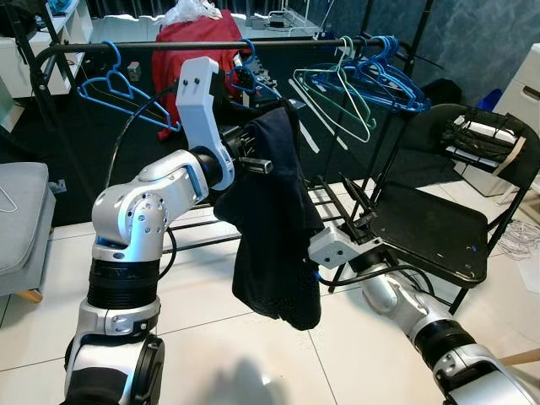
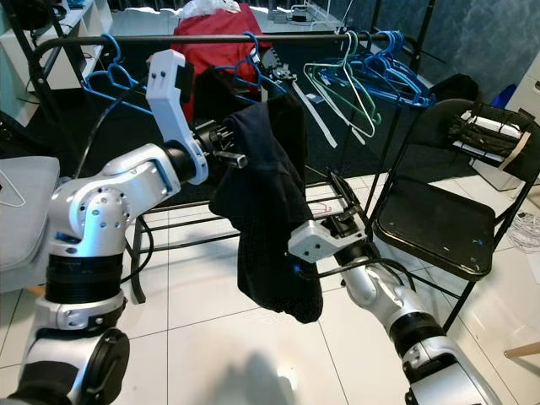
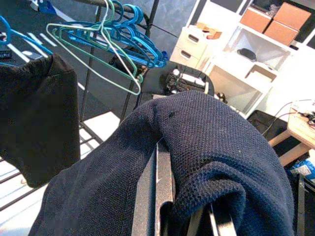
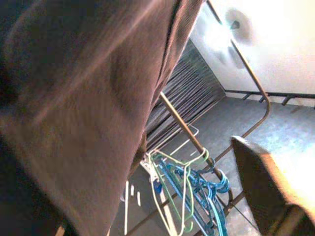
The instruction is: Hang hanger
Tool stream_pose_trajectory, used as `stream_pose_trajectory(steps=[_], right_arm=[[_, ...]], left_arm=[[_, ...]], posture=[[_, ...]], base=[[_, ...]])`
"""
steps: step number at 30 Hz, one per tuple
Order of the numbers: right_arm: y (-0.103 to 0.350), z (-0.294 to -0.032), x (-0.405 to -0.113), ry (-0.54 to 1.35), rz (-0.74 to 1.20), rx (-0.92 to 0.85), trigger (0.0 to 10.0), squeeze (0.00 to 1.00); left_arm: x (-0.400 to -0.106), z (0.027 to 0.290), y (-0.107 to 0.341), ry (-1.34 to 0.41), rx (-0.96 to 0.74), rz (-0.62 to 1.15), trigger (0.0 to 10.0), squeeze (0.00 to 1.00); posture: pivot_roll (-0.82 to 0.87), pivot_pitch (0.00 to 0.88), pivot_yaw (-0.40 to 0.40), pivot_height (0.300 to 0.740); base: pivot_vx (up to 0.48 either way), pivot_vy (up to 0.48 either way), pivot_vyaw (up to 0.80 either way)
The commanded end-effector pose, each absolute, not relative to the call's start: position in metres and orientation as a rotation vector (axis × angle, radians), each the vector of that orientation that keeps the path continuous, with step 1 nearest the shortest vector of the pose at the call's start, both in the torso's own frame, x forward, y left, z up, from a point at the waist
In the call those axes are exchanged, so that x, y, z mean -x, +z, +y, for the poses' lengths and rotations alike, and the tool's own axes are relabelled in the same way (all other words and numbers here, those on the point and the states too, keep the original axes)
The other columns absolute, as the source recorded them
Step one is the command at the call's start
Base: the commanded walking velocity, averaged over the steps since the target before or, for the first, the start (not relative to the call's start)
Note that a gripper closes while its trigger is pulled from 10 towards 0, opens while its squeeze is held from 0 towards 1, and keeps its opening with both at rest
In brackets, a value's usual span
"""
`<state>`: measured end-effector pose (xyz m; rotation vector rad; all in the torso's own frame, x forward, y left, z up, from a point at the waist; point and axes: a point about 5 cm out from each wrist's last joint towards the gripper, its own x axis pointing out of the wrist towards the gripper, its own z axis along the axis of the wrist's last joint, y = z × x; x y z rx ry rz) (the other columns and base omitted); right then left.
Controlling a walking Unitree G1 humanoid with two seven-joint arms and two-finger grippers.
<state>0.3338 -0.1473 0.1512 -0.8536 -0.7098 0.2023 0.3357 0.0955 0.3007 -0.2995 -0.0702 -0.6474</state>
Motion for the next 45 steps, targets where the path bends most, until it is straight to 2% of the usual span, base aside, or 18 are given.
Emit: stream_pose_trajectory(steps=[1, 2, 14, 21, 22, 24, 25, 27, 29, 30, 31, 36, 39, 45], right_arm=[[0.156, -0.152, -0.335, 0.182, -0.71, 0.843, 4.8, 0.0], [0.158, -0.154, -0.336, 0.178, -0.711, 0.843, 0.0, 0.0], [0.157, -0.159, -0.333, 0.195, -0.709, 0.84, 0.0, 0.0], [0.16, -0.164, -0.335, 0.255, -0.647, 0.797, 0.0, 0.0], [0.155, -0.165, -0.338, 0.37, -0.489, 0.728, 0.0, 0.0], [0.155, -0.165, -0.338, 0.37, -0.489, 0.728, 0.0, 0.0], [0.15, -0.165, -0.34, 0.5, -0.332, 0.647, 0.0, 0.0], [0.15, -0.165, -0.34, 0.5, -0.332, 0.647, 0.0, 0.0], [0.144, -0.178, -0.329, 0.817, 0.006, 0.562, 0.0, 0.0], [0.144, -0.178, -0.329, 0.817, 0.006, 0.562, 0.0, 0.0], [0.142, -0.185, -0.323, 0.896, 0.123, 0.552, 0.0, 0.0], [0.14, -0.19, -0.317, 0.951, 0.204, 0.54, 0.0, 0.0], [0.127, -0.198, -0.308, 1.004, 0.312, 0.571, 0.0, 0.0], [0.119, -0.204, -0.3, 1.052, 0.386, 0.603, 0.0, 0.0]], left_arm=[[-0.331, 0.095, 0.304, -0.661, 0.291, -0.088, 10.0, 0.0], [-0.331, 0.095, 0.303, -0.66, 0.287, -0.086, 10.0, 0.0], [-0.333, 0.096, 0.303, -0.64, 0.28, -0.097, 10.0, 0.0], [-0.338, 0.104, 0.292, -0.573, 0.196, -0.075, 10.0, 0.0], [-0.344, 0.113, 0.274, -0.505, 0.042, -0.038, 10.0, 0.0], [-0.344, 0.113, 0.274, -0.505, 0.042, -0.038, 10.0, 0.0], [-0.348, 0.12, 0.257, -0.457, -0.083, -0.002, 10.0, 0.0], [-0.348, 0.12, 0.257, -0.457, -0.083, -0.002, 10.0, 0.0], [-0.35, 0.131, 0.209, -0.409, -0.35, 0.13, 10.0, 0.0], [-0.35, 0.131, 0.209, -0.409, -0.35, 0.13, 10.0, 0.0], [-0.348, 0.133, 0.191, -0.412, -0.389, 0.181, 10.0, 0.0], [-0.345, 0.134, 0.175, -0.418, -0.448, 0.228, 10.0, 0.0], [-0.337, 0.141, 0.137, -0.43, -0.562, 0.331, 10.0, 0.0], [-0.329, 0.149, 0.109, -0.441, -0.567, 0.413, 10.0, 0.0]], posture=[[-0.1, 0.089, -0.031, 0.74], [-0.1, 0.089, -0.031, 0.74], [-0.1, 0.07, -0.028, 0.74], [-0.1, 0.058, -0.031, 0.74], [-0.11, 0.051, -0.022, 0.74], [-0.11, 0.051, -0.022, 0.74], [-0.11, 0.05, -0.021, 0.74], [-0.11, 0.05, -0.021, 0.74], [-0.11, 0.05, -0.022, 0.74], [-0.11, 0.05, -0.022, 0.74], [-0.11, 0.05, -0.022, 0.74], [-0.11, 0.055, -0.022, 0.74], [-0.11, 0.065, -0.021, 0.74], [-0.11, 0.071, -0.022, 0.74]], base=[[0.0, 0.0, 0.0], [0.0, 0.0, 0.0], [0.0, 0.0, 0.0], [0.0, 0.0, 0.0], [0.0, 0.0, 0.0], [0.0, 0.0, 0.0], [0.0, 0.0, 0.0], [0.0, 0.0, 0.0], [0.0, 0.0, 0.0], [0.0, 0.0, 0.0], [0.0, 0.0, 0.0], [0.0, 0.0, 0.0], [0.0, 0.0, 0.0], [0.0, 0.0, 0.0]])
